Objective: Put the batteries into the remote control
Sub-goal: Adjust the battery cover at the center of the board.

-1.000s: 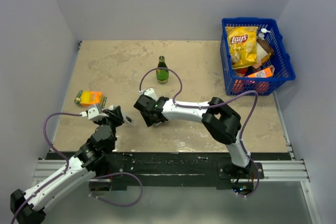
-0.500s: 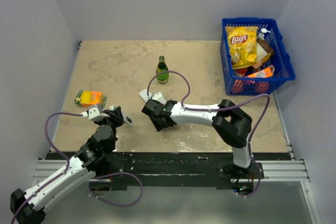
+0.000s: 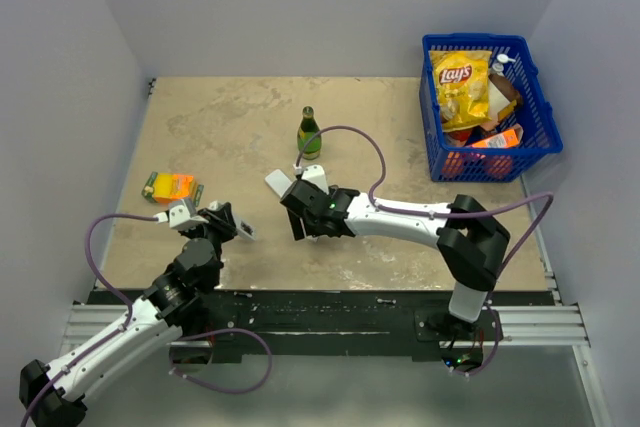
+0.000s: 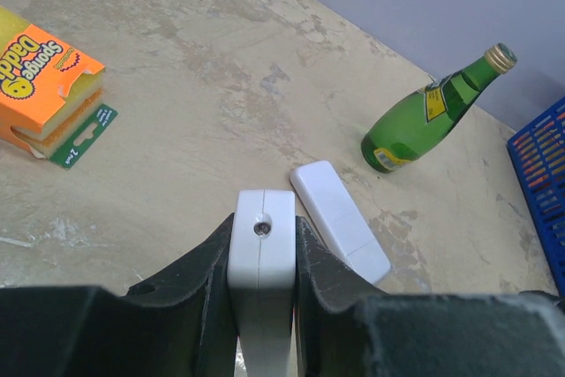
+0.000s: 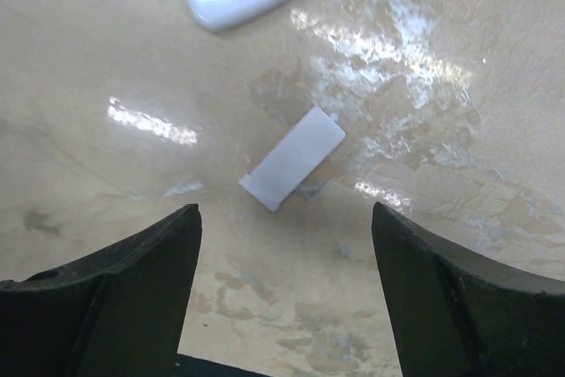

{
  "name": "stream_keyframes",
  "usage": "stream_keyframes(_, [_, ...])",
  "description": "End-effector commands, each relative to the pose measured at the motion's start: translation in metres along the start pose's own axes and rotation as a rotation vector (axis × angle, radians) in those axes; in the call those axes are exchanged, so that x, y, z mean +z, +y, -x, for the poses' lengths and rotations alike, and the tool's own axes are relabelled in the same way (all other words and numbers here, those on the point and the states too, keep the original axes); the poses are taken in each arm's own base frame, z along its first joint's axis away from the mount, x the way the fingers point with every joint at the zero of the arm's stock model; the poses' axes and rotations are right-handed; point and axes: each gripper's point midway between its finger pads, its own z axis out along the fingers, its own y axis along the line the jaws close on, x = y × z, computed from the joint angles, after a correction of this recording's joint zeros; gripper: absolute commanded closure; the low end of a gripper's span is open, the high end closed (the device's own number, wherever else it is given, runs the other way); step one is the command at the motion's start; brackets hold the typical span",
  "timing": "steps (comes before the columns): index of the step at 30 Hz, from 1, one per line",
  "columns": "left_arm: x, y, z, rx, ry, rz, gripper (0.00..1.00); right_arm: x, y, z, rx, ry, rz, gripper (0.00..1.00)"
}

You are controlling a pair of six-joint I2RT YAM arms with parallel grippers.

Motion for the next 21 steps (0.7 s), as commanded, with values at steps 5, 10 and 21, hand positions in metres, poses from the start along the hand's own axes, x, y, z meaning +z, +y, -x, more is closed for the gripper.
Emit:
stream_keyframes(5, [0.0,-0.004,0.008,-0.027,-0.03,-0.014,1.0,0.013,0.011,0.03,0.043,-0.094,-0.04,0.2])
stream_keyframes(10, [0.0,-0.004,0.008,-0.026,-0.028,-0.015,1.0,0.025,0.007,0.02,-0.007,-0.066,-0.08,0.2])
stream_keyframes(21, [0.0,-0.005,0.007,-0.029,-0.026,-0.018,1.0,0.03,-0.01,-0.004,-0.055,-0.021,-0.145,0.21])
